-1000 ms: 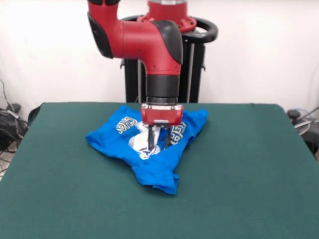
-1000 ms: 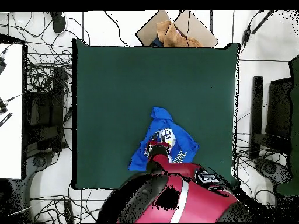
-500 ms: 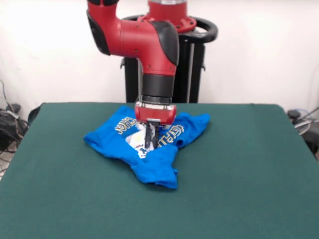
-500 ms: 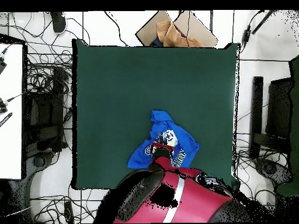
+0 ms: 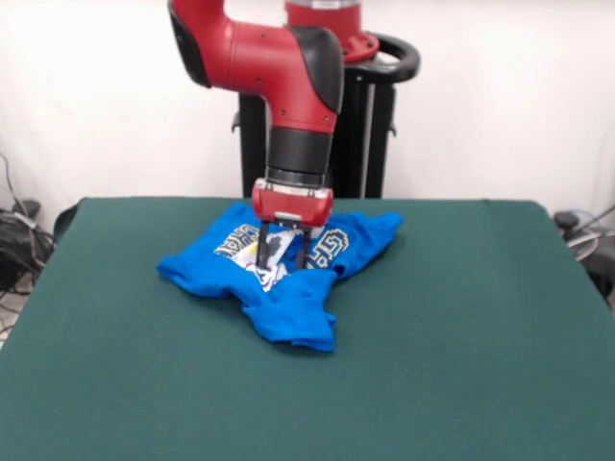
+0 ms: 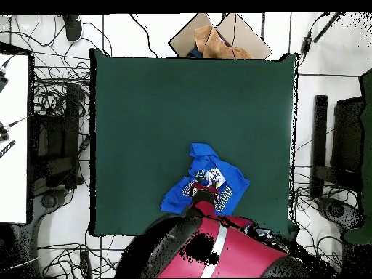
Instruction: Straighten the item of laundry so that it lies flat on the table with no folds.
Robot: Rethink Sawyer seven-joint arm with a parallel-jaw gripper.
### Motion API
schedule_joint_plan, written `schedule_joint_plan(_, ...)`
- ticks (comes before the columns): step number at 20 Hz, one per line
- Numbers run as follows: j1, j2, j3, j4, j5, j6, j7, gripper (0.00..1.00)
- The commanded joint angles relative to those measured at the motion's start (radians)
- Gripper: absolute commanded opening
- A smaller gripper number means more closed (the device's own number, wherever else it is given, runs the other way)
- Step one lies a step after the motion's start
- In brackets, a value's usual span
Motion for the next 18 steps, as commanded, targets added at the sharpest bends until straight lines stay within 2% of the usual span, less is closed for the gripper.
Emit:
schedule_joint_plan(1,-0.043,-0.021,0.09,0.035,0.025,0.102,0.194,1.0)
schedule_joint_plan(4,-0.077,-0.087,0.158,0.083,-0.006,0.129,0.208,1.0)
schedule_joint_plan(8,0.0,-0.178,0.086,0.127,0.076,0.151,0.179,1.0)
schedule_joint_plan(11,0.034,-0.151,0.044,0.128,0.11,0.066,0.187,1.0)
schedule_joint_plan(14,0.054,-0.116,0.008,0.124,0.137,-0.112,0.204,1.0)
schedule_joint_plan(18,0.129,0.055,-0.091,0.102,0.291,-0.39,0.197,1.0)
